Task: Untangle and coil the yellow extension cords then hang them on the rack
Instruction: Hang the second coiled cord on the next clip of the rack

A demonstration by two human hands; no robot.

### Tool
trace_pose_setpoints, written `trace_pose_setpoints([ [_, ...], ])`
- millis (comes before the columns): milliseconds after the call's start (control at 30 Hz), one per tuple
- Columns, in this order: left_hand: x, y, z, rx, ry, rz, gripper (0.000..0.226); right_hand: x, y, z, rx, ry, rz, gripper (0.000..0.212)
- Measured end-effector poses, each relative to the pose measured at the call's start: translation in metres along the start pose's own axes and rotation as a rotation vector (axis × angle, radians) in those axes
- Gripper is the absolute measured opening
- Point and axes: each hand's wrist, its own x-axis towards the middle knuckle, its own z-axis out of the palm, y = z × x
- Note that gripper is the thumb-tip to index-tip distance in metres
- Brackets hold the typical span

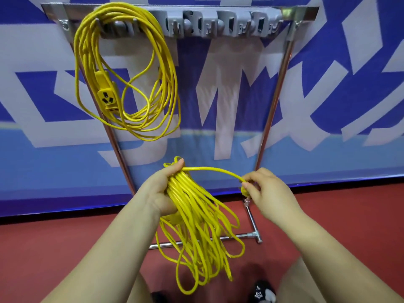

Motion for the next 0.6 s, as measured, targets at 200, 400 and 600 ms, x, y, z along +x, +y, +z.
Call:
trace_pose_setpoints([
  [200,0.002,-0.019,0.007,-0.169,-0.03,0.004,0.032,0.015,-0.024,0.023,0.341,0.299,0.234,0.014],
  [400,-0.006,-0.023,0.03,-0.2,-0.041,0.001,0.048,0.015,-0.033,0.052,0.609,0.036,0.36,0.023],
  [600,-0.012,-0.013,0.035,-0.229,-0.001,-0.06,0.033,0.002,-0.031,0.037,0.919,-0.433,0.335,0.036],
])
